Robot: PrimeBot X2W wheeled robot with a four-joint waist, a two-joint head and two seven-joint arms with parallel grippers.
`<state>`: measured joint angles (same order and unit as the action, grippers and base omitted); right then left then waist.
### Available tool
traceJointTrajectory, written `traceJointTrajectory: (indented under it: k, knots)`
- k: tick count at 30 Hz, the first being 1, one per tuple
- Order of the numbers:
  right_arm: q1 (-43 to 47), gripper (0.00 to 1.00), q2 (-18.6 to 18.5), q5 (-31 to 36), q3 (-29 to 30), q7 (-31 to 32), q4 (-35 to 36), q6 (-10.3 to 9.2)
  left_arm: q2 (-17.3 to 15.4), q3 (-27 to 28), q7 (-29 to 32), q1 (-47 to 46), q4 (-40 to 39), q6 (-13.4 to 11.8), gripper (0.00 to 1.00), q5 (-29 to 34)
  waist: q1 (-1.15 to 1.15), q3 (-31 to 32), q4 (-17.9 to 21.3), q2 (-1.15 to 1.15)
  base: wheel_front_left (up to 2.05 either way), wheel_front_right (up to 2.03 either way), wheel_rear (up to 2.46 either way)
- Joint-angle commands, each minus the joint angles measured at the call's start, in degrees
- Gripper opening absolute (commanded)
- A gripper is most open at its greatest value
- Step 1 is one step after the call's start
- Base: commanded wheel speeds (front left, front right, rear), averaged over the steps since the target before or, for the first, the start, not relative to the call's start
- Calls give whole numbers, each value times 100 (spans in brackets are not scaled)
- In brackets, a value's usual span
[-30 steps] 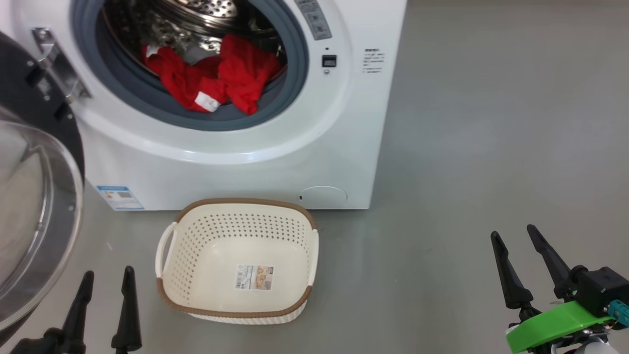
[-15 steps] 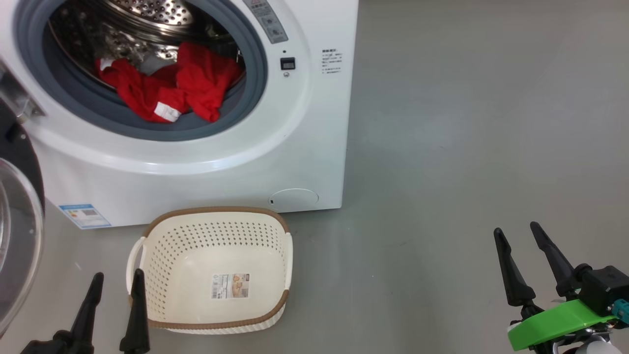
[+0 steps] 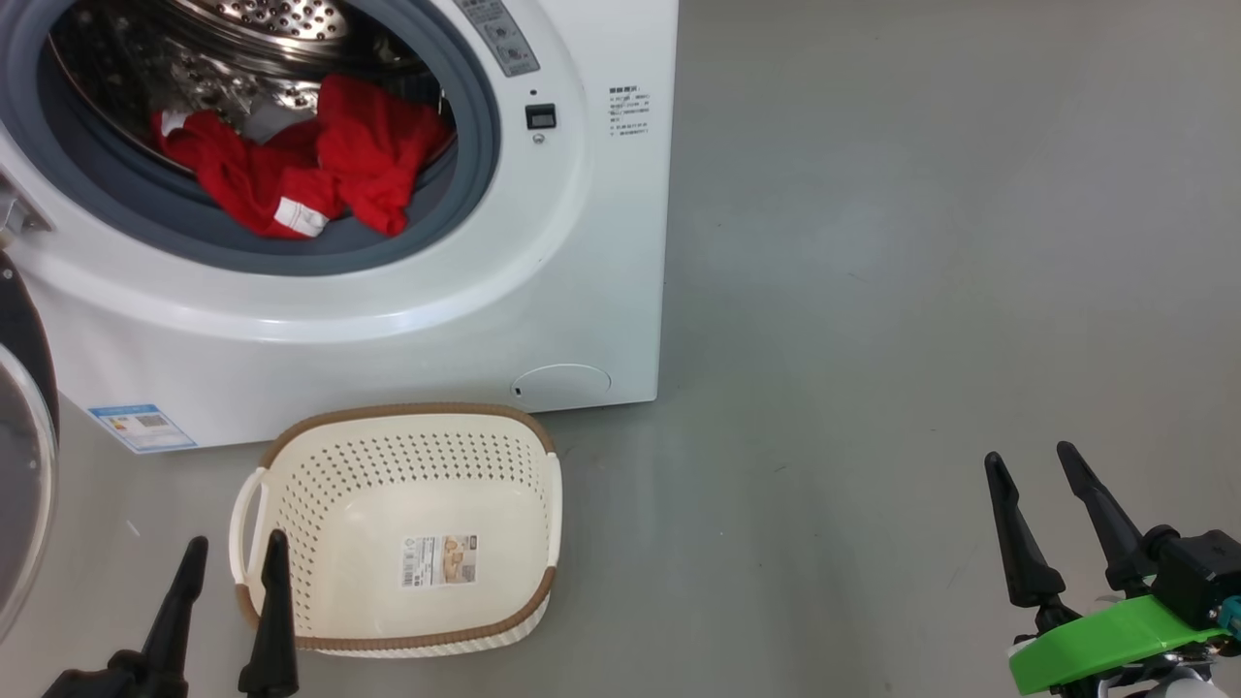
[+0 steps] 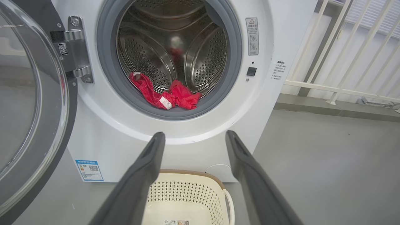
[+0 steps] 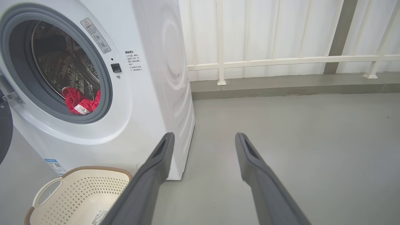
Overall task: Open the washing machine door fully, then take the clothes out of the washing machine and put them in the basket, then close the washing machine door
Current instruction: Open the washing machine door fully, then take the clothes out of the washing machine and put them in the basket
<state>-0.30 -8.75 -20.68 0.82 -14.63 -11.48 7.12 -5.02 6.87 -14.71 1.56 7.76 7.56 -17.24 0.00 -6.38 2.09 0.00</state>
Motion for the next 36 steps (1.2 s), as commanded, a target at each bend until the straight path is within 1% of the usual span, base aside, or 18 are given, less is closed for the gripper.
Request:
traceJointTrajectory:
  k: [1,17,27,36]
  knots:
    - [-56,100,-66,17,-94,-37,158,36,-141,144,-29,-88,-157,-8,100,-25,0,-8,-1,0,0,0,0]
    - [-107,100,-55,31,-60,-37,173,36,-169,155,-29,-200,-139,-8,100,104,0,-79,-24,0,0,0,0]
    - [-133,100,-41,39,-58,-37,176,36,-186,116,-29,-248,-147,-8,100,60,0,-121,-19,0,1,-1,0]
    - [-138,100,-29,48,-46,-37,181,36,-211,132,-29,-288,-190,-8,100,14,0,-147,-23,0,69,-69,0]
